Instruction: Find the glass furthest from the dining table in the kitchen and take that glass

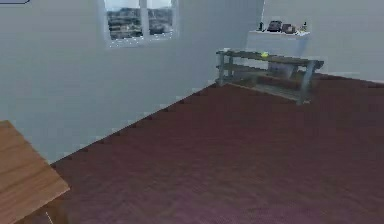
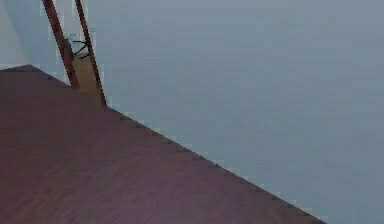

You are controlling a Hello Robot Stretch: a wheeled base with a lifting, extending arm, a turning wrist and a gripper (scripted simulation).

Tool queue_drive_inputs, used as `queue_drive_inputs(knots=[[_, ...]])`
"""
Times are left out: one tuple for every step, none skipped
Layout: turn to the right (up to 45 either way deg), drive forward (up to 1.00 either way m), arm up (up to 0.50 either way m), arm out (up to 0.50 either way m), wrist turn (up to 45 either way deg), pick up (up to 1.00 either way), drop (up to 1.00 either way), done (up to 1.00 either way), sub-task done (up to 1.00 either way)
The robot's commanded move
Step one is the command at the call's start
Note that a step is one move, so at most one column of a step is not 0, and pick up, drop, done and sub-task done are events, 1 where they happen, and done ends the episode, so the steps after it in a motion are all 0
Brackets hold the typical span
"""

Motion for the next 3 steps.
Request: queue_drive_inputs(knots=[[0.0,1.0,0.0,0.0,0.0,0.0,0.0,0.0,0.0],[0.0,0.05,0.0,0.0,0.0,0.0,0.0,0.0,0.0],[-45.0,0.0,0.0,0.0,0.0,0.0,0.0,0.0,0.0]])
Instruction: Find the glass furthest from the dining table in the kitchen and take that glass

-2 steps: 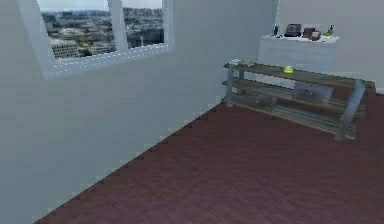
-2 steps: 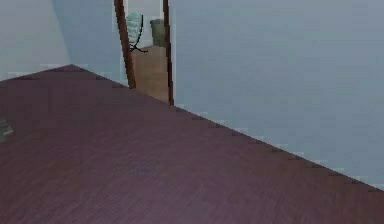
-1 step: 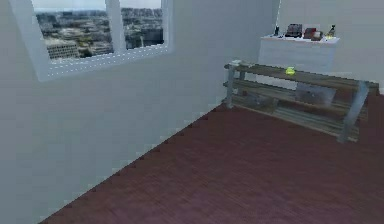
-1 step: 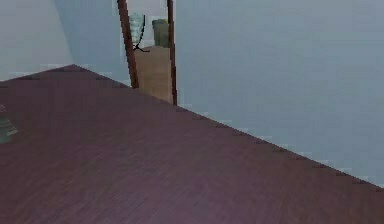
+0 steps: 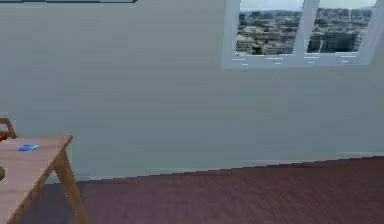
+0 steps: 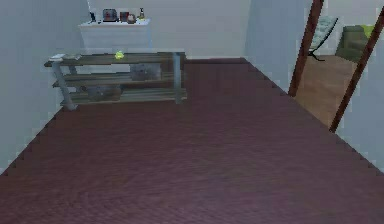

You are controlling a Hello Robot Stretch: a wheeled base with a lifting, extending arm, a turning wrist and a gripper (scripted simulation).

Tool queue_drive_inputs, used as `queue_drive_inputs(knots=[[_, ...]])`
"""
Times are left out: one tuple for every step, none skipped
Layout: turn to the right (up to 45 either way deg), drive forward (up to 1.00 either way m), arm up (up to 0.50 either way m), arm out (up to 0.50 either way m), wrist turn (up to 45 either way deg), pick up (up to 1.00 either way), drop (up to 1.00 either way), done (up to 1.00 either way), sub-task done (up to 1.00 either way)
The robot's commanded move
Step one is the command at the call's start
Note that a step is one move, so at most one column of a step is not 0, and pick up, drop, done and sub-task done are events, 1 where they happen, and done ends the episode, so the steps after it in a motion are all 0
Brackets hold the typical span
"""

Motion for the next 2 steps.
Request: queue_drive_inputs(knots=[[-3.0,0.0,0.0,0.0,0.0,0.0,0.0,0.0,0.0],[0.0,0.5,0.0,0.0,0.0,0.0,0.0,0.0,0.0]])
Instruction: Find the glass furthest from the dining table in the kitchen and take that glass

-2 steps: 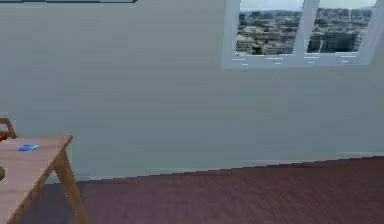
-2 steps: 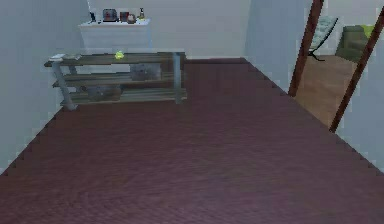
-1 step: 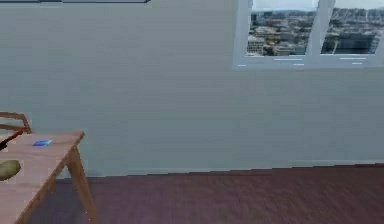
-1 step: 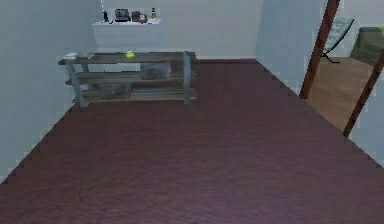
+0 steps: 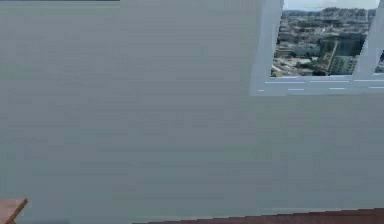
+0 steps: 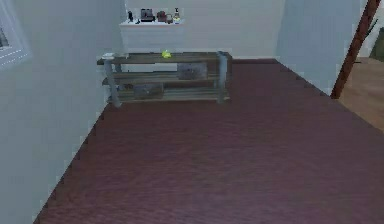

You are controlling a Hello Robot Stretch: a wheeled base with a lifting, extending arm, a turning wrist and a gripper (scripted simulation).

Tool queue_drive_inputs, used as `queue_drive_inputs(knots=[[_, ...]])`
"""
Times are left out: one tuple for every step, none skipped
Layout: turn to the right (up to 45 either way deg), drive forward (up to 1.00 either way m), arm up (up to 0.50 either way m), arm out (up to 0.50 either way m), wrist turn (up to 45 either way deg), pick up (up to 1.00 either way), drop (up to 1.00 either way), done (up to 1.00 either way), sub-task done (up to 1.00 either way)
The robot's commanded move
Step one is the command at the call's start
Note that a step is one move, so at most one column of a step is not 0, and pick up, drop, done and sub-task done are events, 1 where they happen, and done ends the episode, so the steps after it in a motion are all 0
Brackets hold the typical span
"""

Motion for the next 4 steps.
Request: queue_drive_inputs(knots=[[-45.0,0.0,0.0,0.0,0.0,0.0,0.0,0.0,0.0],[45.0,0.0,0.0,0.0,0.0,0.0,0.0,0.0,0.0],[45.0,0.0,0.0,0.0,0.0,0.0,0.0,0.0,0.0],[45.0,0.0,0.0,0.0,0.0,0.0,0.0,0.0,0.0]])
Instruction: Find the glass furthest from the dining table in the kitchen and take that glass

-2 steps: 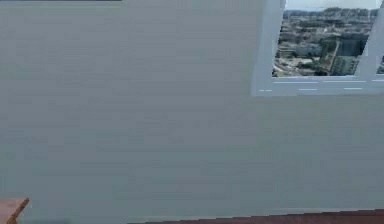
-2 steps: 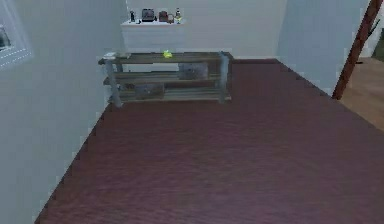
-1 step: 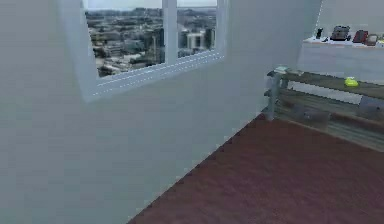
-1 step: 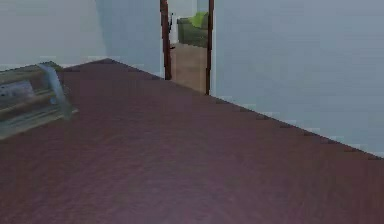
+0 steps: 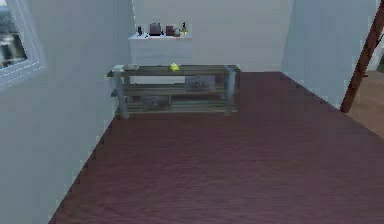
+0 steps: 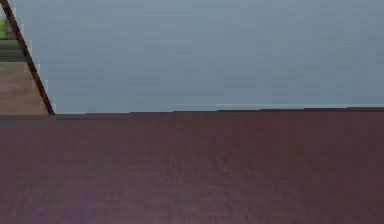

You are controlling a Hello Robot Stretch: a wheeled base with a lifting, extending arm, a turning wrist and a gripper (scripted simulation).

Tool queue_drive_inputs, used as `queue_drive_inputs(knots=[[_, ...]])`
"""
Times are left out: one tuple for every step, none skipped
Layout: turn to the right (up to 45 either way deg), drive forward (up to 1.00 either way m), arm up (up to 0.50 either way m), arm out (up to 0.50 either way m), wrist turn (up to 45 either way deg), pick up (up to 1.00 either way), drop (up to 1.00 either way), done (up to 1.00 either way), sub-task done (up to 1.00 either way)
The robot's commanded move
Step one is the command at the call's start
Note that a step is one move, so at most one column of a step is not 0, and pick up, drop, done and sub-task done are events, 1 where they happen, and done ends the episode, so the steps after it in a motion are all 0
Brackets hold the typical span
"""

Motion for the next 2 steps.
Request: queue_drive_inputs(knots=[[24.0,0.0,0.0,0.0,0.0,0.0,0.0,0.0,0.0],[0.0,1.0,0.0,0.0,0.0,0.0,0.0,0.0,0.0]])
